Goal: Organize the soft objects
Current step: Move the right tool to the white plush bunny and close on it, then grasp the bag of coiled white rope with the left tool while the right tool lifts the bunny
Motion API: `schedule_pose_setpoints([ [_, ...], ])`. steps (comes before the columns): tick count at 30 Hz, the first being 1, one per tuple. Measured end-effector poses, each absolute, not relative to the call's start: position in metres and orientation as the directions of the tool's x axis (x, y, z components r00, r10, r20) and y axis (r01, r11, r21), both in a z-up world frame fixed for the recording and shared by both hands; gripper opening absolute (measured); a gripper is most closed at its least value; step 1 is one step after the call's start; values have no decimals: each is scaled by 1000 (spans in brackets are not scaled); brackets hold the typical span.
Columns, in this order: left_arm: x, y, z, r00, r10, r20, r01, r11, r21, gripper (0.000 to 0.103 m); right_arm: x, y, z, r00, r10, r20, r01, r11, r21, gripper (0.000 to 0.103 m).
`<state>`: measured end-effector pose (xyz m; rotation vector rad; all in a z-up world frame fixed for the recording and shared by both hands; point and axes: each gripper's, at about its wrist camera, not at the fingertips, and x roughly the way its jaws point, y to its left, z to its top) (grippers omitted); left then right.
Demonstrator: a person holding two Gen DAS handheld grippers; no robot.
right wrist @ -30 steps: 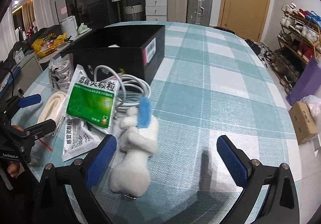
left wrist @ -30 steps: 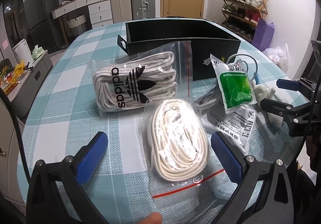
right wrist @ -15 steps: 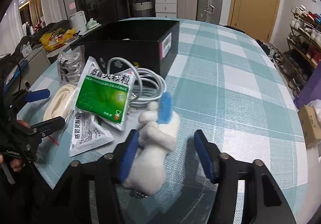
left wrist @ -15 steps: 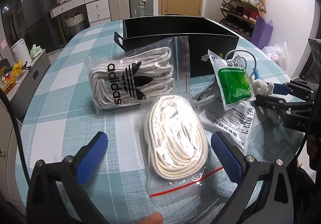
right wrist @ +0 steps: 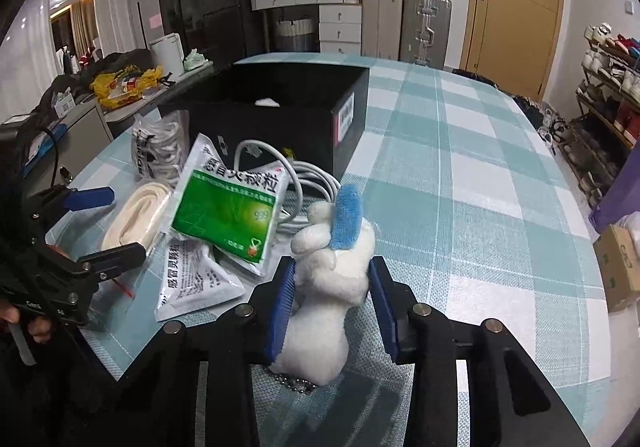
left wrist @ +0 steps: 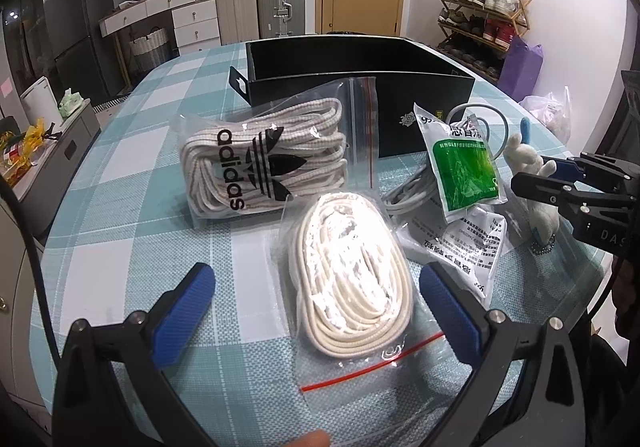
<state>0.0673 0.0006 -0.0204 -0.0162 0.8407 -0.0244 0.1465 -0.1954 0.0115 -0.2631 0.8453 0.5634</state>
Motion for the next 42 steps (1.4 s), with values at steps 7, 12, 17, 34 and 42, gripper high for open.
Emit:
schedule_pose_setpoints([
  [7,67,-4,-20,665,-76,-743,72,997,-38,57,145,-197,15,539,374,-755,-569,822,1,38],
  [12,61,-5,-14,680,-113,-724,104,993,-58,35,143,-199,19,550,382,-743,-568,823,2,38],
  [17,58,-1,-10,690,-130,-712,107,991,-78,33,141,-200,23,558,389,-733,-569,822,4,38],
  [34,48,14,25,775,-155,-613,85,986,-143,33,135,-209,46,599,455,-659,-572,819,46,38],
  [42,50,19,46,819,-134,-557,57,986,-154,33,129,-209,65,618,504,-603,-586,807,75,38],
])
